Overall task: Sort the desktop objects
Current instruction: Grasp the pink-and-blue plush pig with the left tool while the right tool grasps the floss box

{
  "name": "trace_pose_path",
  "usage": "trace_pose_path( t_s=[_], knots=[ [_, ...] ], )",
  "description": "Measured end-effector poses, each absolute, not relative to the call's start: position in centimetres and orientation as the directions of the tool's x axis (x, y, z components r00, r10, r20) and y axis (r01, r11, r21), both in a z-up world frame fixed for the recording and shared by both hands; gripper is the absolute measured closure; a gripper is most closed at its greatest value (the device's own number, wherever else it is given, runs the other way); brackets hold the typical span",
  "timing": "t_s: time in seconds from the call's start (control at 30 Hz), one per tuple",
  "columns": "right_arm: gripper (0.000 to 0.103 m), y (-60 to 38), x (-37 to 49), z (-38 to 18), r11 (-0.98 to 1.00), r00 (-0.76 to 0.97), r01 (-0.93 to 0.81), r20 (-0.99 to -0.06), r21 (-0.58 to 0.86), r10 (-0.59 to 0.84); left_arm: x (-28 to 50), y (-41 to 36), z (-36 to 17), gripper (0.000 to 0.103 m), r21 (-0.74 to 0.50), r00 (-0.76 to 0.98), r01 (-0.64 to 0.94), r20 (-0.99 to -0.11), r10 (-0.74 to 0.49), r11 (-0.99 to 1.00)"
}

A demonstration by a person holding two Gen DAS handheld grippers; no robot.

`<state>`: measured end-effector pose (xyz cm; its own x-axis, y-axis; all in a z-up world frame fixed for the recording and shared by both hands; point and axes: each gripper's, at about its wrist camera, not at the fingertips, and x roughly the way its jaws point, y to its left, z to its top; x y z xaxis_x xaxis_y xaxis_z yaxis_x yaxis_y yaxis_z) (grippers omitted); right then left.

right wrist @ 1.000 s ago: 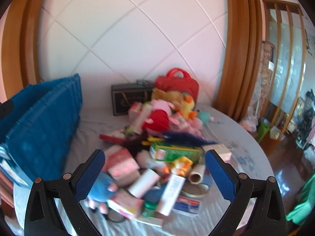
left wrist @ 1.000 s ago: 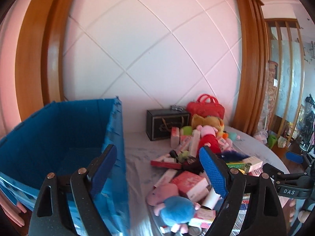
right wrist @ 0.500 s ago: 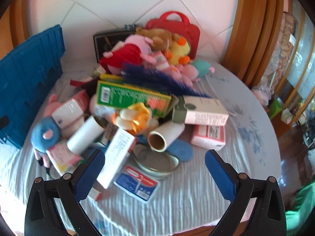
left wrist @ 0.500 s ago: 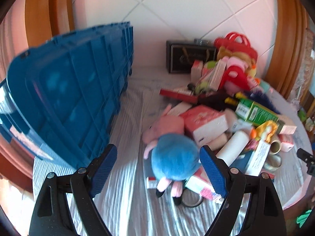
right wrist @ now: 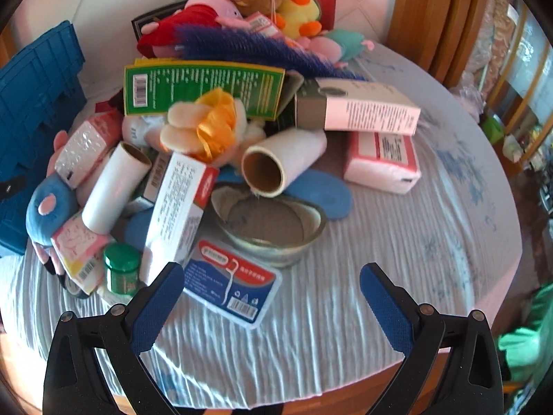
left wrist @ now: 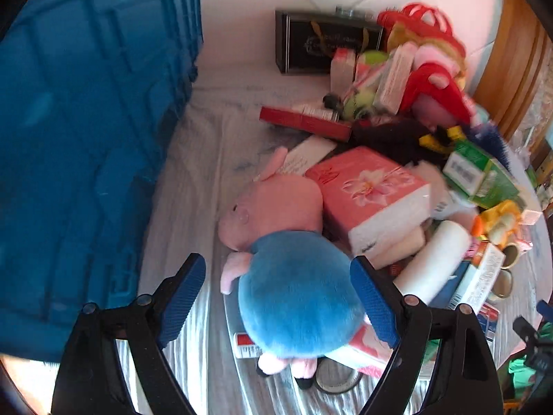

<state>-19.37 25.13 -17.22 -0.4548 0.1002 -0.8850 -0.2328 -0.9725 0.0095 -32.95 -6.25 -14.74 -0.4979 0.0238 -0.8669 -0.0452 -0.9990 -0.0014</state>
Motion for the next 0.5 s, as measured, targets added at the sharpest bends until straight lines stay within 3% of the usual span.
trace_pose_path(
  t_s=[0.2, 0.5],
  knots=[
    [0.000, 25.6, -19.9, -19.6, -0.976, -0.406, -0.213, -0.913, 0.048, 0.044, -36.2, -6.1, -17.9, 0.014, -0.037, -0.334, -0.061, -0.941, 0.055, -0.997],
    [0.000, 24.8, -21.2, -22.9, -0.992, -0.378, -0.114, -0.926, 0.055, -0.008, -35.1, -6.1, -19.4, 0.013, 0.029, -0.328, -0.113, -0.945, 0.010, -0.993]
  ],
)
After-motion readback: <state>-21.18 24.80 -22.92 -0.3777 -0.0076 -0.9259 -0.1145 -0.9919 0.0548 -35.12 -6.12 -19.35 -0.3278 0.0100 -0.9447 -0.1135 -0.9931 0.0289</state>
